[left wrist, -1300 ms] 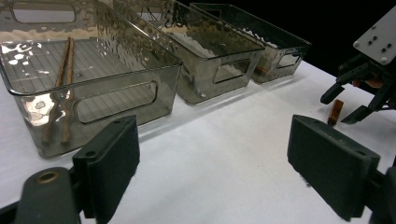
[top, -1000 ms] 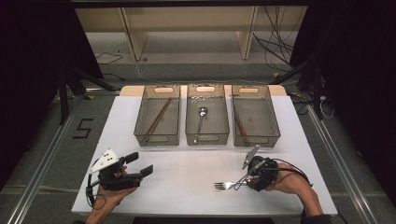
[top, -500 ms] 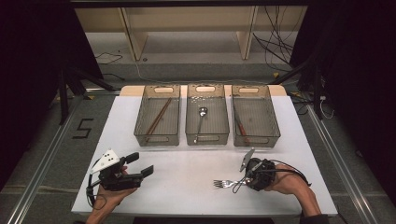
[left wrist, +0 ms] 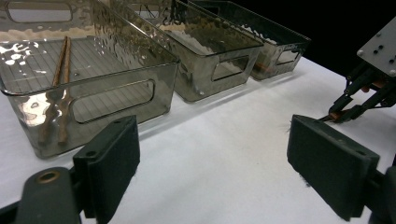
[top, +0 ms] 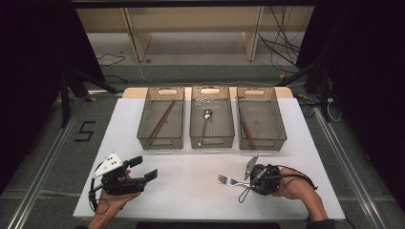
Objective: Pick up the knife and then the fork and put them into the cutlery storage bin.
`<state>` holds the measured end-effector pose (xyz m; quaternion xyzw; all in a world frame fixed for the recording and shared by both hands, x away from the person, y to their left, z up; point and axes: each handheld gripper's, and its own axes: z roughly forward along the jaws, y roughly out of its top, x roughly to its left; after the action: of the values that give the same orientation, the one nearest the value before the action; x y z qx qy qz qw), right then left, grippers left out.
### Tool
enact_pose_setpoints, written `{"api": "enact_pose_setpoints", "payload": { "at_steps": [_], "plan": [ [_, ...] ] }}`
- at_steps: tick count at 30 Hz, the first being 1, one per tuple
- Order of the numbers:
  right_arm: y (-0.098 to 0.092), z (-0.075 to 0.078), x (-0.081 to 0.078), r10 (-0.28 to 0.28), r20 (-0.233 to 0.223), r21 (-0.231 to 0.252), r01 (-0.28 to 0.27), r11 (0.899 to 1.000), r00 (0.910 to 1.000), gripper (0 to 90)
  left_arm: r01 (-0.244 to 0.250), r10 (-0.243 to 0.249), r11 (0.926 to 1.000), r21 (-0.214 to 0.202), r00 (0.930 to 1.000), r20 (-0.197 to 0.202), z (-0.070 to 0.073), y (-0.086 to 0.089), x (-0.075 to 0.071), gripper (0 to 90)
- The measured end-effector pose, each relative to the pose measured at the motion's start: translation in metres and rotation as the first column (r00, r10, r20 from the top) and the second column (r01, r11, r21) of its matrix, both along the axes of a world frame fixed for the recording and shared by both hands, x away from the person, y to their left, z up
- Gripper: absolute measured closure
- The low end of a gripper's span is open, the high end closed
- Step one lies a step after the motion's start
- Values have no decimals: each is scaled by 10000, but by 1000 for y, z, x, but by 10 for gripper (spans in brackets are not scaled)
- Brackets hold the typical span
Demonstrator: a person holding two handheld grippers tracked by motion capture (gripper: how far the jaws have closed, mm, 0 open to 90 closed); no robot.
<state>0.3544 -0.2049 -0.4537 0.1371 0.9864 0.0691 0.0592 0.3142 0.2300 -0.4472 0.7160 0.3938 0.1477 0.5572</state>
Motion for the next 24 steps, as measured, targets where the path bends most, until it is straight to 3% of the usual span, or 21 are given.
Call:
{"api": "enact_pose_setpoints", "payload": {
  "at_steps": [10,15,20,24],
  "plan": [
    [1,6,-1,-53,282,295,45,9996,9996,774,-26,25,10000,17,10000,5,0,1,0,166],
    [0,14,1,-300,777,1025,219,9945,9965,774,-27,27,10000,2,10000,12,0,1,0,166],
    [-4,22,5,-974,979,1719,796,9819,9904,774,-40,40,10000,-29,10000,27,1,2,0,166],
    [-7,26,7,-1653,1129,2182,1379,9661,9798,774,-51,51,10000,-22,10000,27,1,2,0,166]
  ]
}}
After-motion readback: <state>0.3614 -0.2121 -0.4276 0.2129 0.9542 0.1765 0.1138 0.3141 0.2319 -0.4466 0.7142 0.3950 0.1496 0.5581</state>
